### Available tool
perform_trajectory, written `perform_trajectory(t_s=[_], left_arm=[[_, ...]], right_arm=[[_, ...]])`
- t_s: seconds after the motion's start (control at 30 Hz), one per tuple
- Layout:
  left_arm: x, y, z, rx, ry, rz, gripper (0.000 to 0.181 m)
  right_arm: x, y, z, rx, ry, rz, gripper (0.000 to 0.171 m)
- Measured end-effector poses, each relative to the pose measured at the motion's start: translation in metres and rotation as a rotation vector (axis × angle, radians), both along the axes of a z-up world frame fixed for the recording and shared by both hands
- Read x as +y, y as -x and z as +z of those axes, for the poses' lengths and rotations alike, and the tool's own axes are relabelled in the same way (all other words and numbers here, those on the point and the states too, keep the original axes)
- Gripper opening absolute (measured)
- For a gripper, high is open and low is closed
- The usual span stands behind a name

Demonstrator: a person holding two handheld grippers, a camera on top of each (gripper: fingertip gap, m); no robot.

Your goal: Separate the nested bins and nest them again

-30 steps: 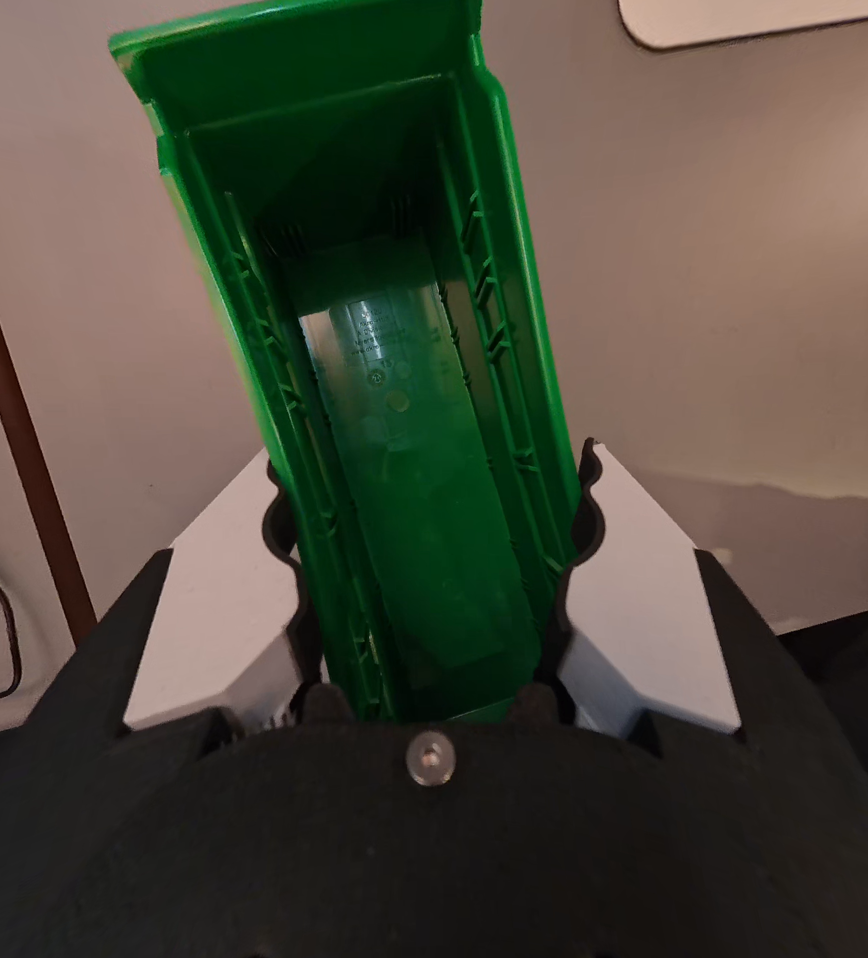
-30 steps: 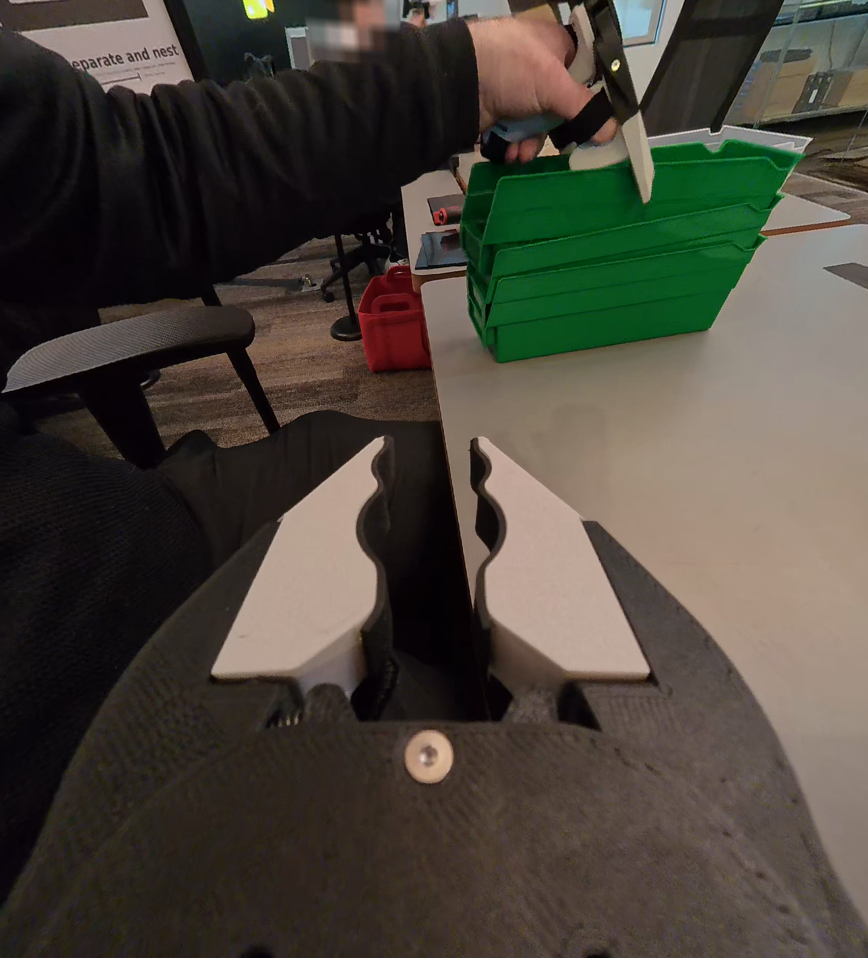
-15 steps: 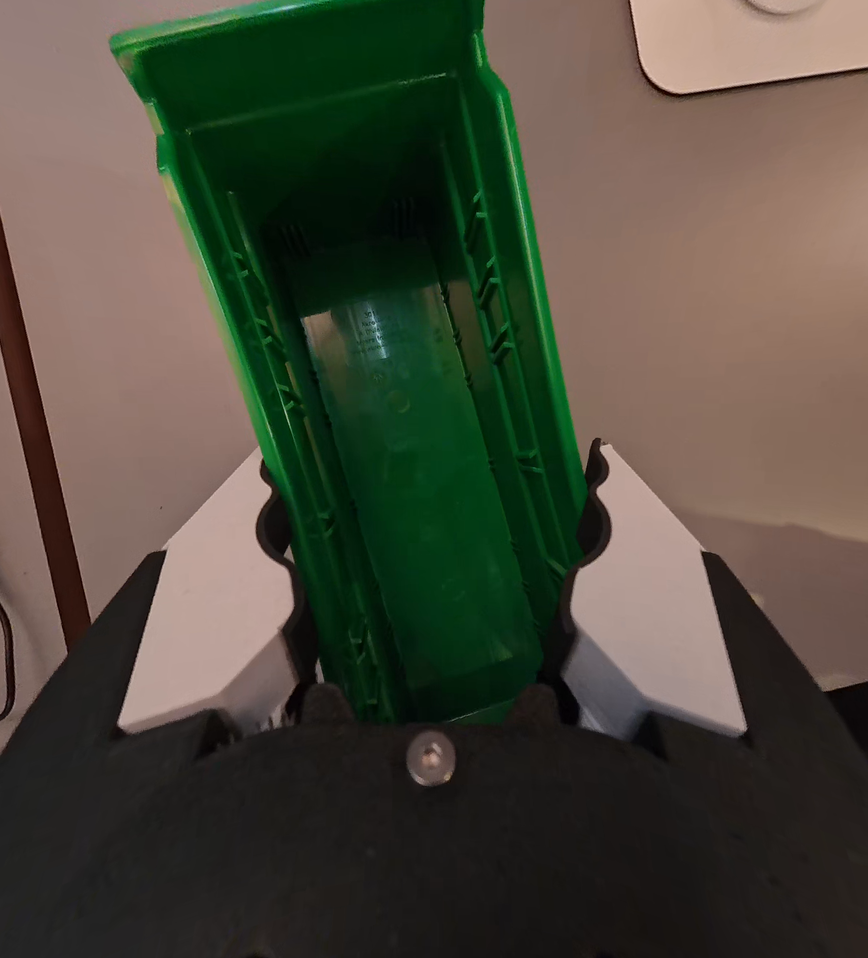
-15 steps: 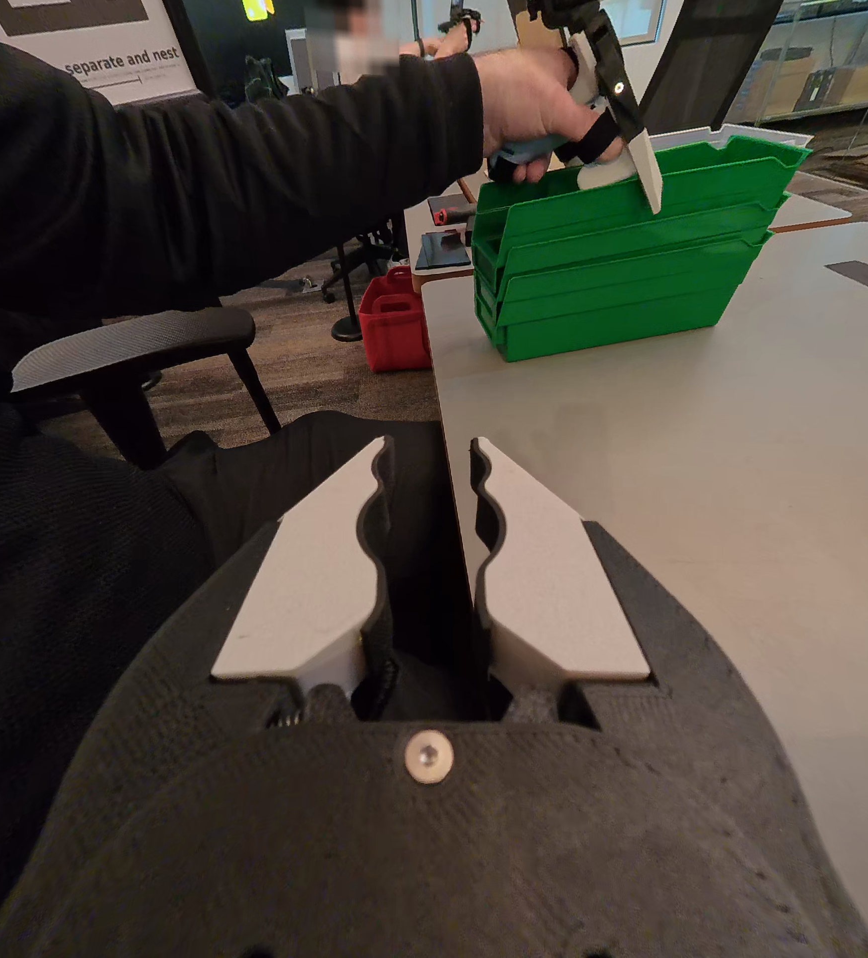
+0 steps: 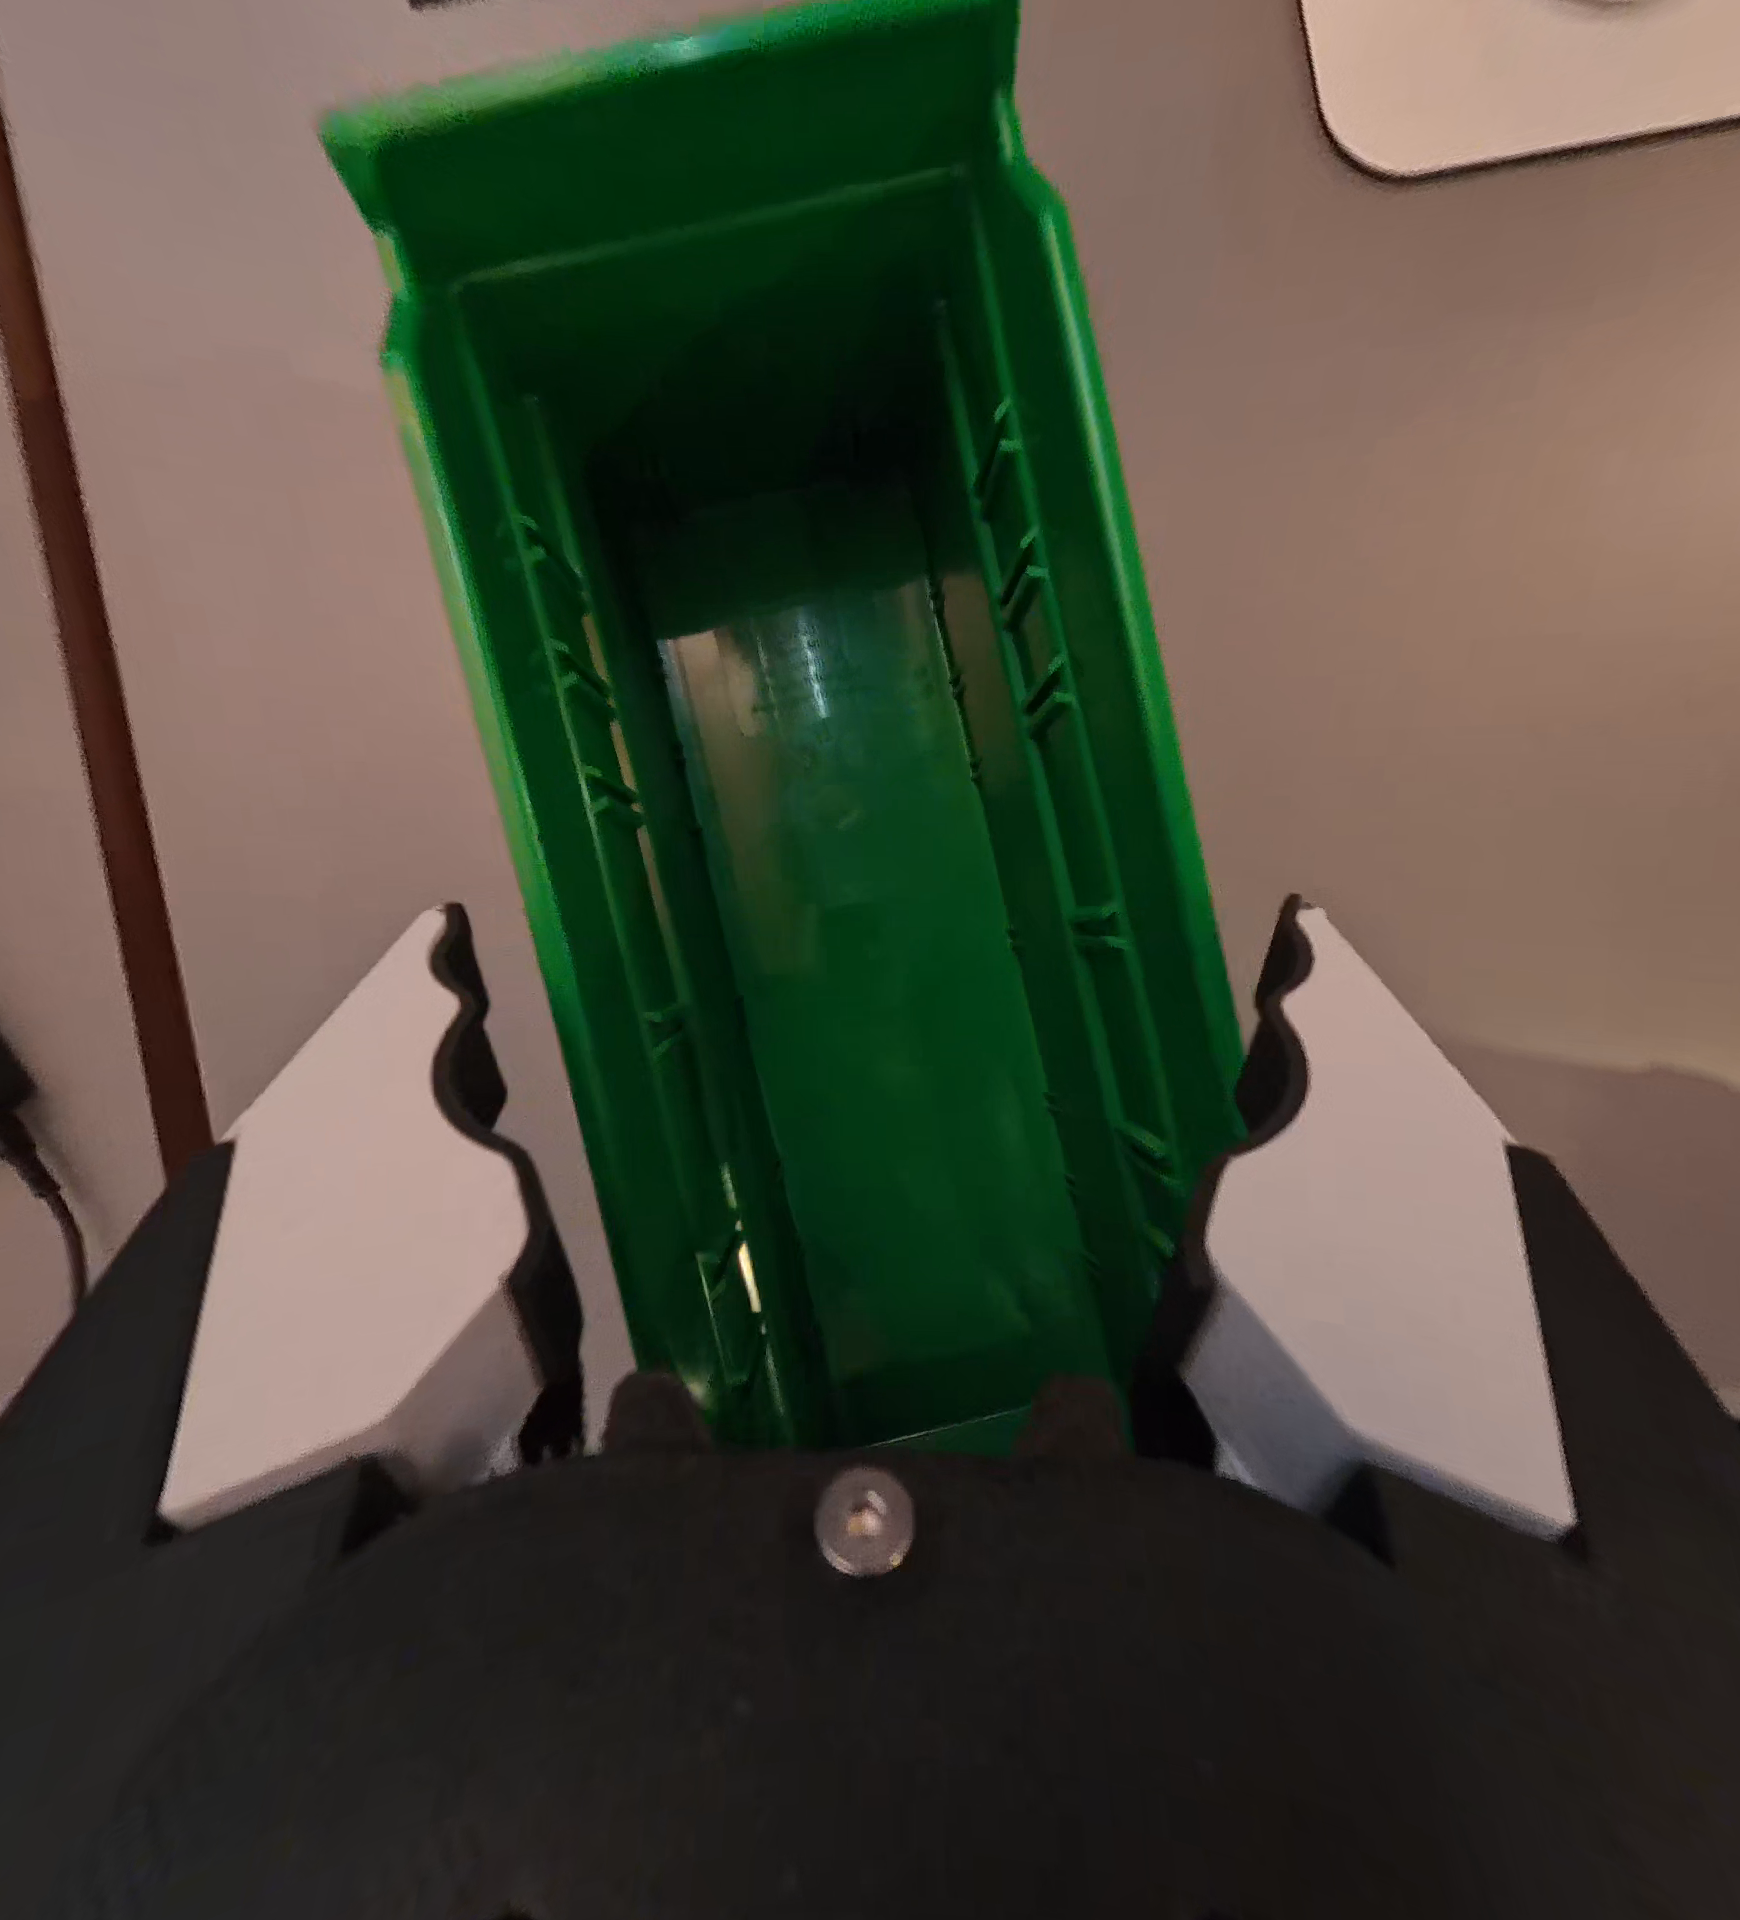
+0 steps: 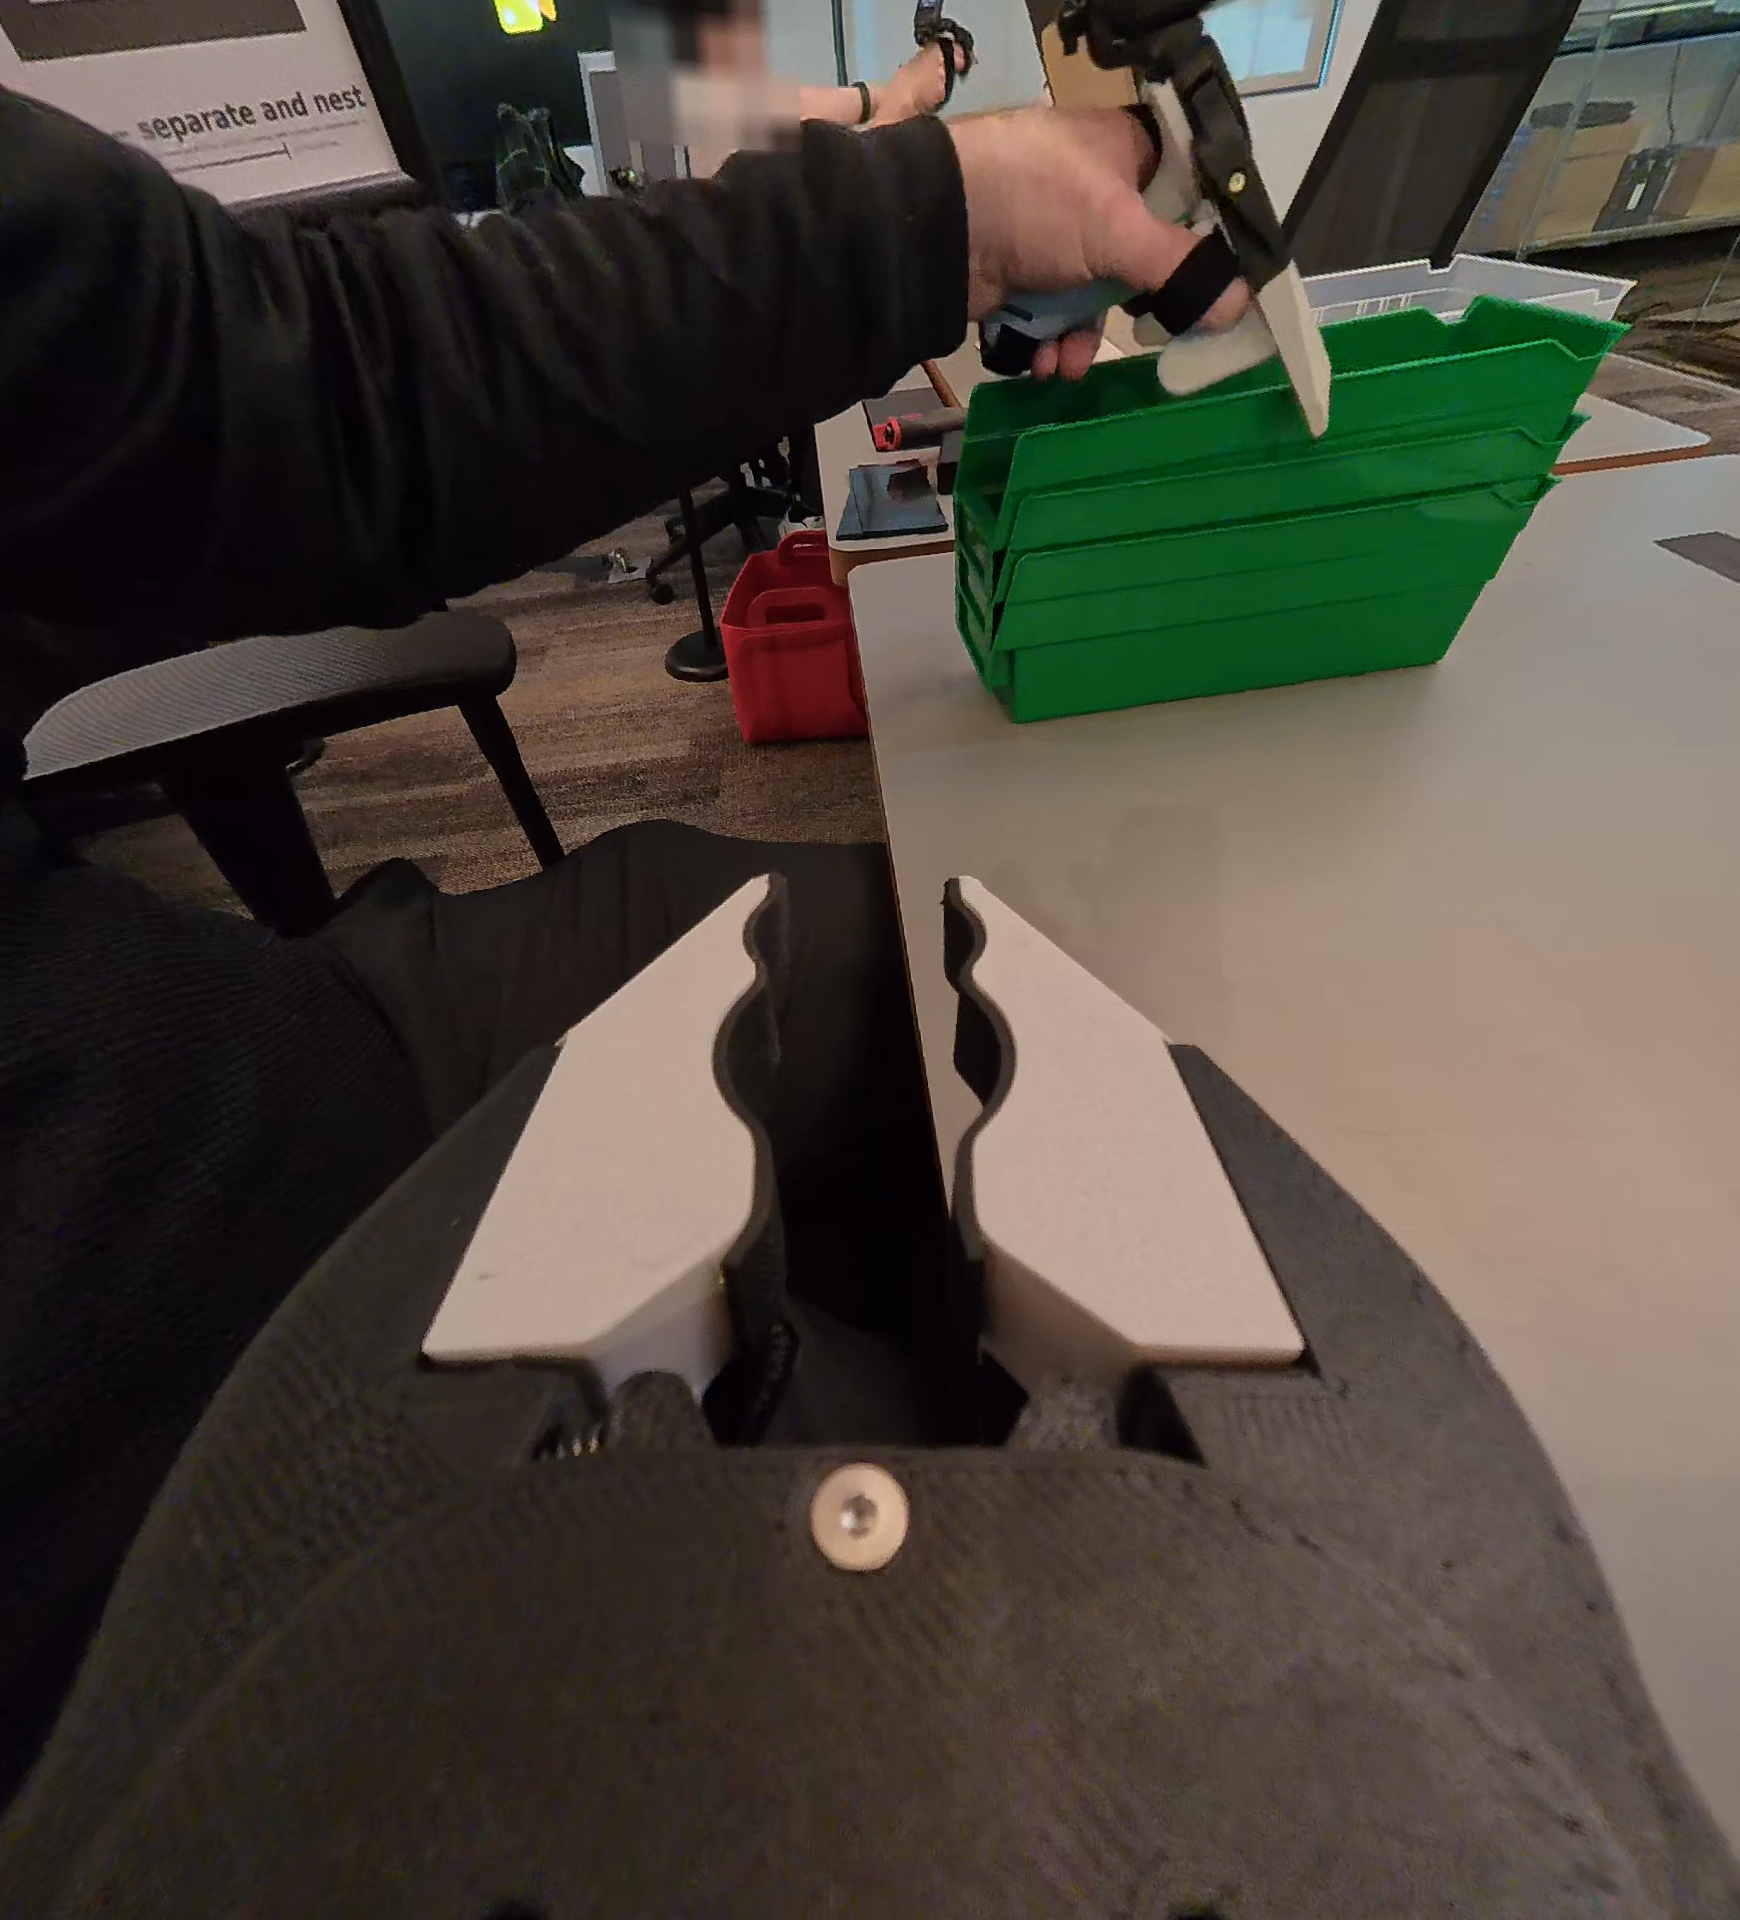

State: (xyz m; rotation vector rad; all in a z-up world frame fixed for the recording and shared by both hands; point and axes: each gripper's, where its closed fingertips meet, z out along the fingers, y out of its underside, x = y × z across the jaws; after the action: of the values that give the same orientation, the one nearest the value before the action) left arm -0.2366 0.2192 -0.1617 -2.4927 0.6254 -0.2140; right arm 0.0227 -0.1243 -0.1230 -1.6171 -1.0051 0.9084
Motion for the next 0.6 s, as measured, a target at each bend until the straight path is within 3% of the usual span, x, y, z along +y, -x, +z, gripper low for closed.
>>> perform_trajectory(t_s=[0.23,0.43,0.6], left_arm=[[-0.011,-0.034,0.062,-0.009,-0.173,-0.039,0.149],[-0.073,-0.182,0.096,-0.178,-0.206,-0.307,0.15],[-0.138,-0.302,0.09,-0.344,-0.108,-0.538,0.145]], right_arm=[[0.003,-0.006,0.012,0.011,-0.029,-0.03,0.031],[-0.008,-0.004,0.019,-0.047,-0.058,-0.017,0.034],[0.016,-0.067,0.043,-0.125,-0.112,-0.255,0.041]])
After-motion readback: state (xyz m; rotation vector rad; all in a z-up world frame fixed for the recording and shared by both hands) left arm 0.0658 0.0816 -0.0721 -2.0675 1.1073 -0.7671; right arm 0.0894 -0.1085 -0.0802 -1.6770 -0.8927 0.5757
